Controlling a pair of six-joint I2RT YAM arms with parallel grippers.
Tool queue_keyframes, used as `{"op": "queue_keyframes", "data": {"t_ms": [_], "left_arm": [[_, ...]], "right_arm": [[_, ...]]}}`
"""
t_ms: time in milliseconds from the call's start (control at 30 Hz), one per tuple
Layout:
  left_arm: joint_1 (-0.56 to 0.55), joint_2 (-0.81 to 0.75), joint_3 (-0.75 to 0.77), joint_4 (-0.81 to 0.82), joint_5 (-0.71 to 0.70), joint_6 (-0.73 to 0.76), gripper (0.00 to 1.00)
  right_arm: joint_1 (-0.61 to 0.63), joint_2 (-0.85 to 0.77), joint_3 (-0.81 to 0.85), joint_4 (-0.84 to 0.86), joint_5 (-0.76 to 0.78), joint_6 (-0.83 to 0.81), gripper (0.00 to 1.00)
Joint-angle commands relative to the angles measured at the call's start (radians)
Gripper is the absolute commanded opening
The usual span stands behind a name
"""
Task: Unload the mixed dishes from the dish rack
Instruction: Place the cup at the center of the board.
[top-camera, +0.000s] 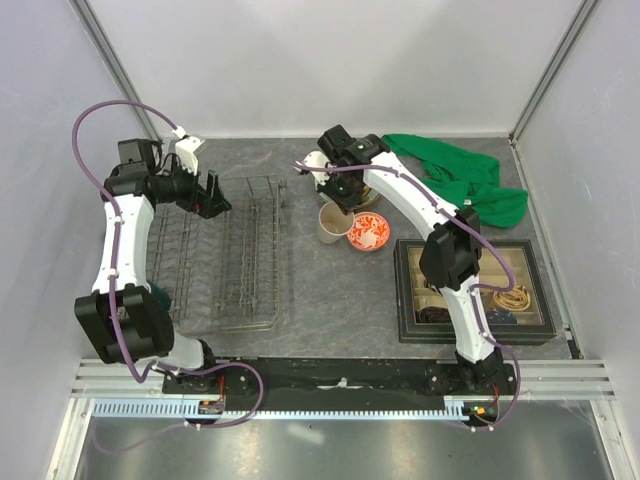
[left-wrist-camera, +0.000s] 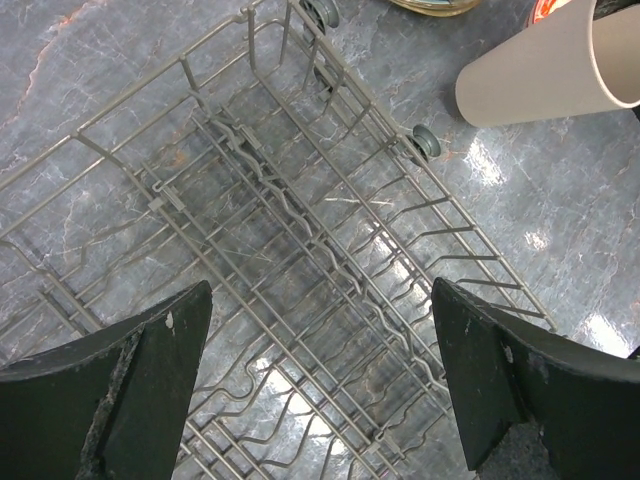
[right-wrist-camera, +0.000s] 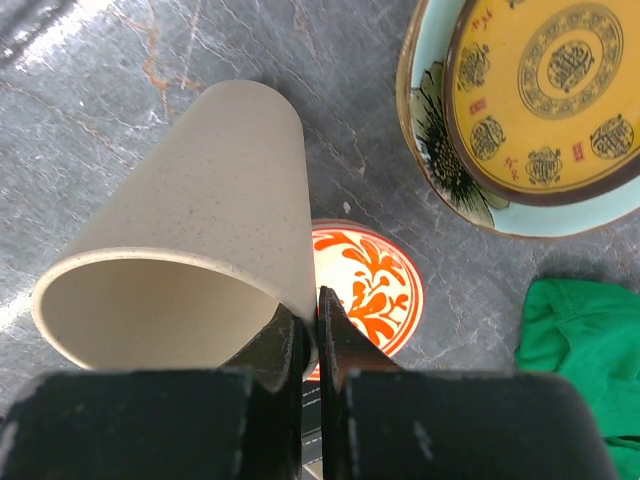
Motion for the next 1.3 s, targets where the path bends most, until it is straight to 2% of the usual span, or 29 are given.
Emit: {"op": "queue_keyframes", "data": {"t_ms": [0,567,900,1000,1267], "left_arm": [[0.0,0.004,0.003,-0.011,-0.009,0.051,0.96],[0.001,0.005,0.001,-0.009,-0.007,0.065,0.96],[0.0,0.007,-0.008,-0.009,-0.001,0.071,0.95],[0.0,0.005,-0.008,-0.011,-0.001,0.071,0.95],[0.0,-0.001,-0.014,-0.009,-0.006,0.074,0.95]], "right_arm": [[0.02,0.017,0.064,-0.021,-0.004,-0.019,0.0],[0.031,0.067,0.074,-0.024,0.01,-0.028,0.05],[0.031,0.073,0.078,-0.018,0.025,-0.023,0.35],[0.03,0.075,0.079,-0.01,0.028,-0.02,0.4],[0.031,0.055,0.079,0.022,0.027,-0.002,0.47]]}}
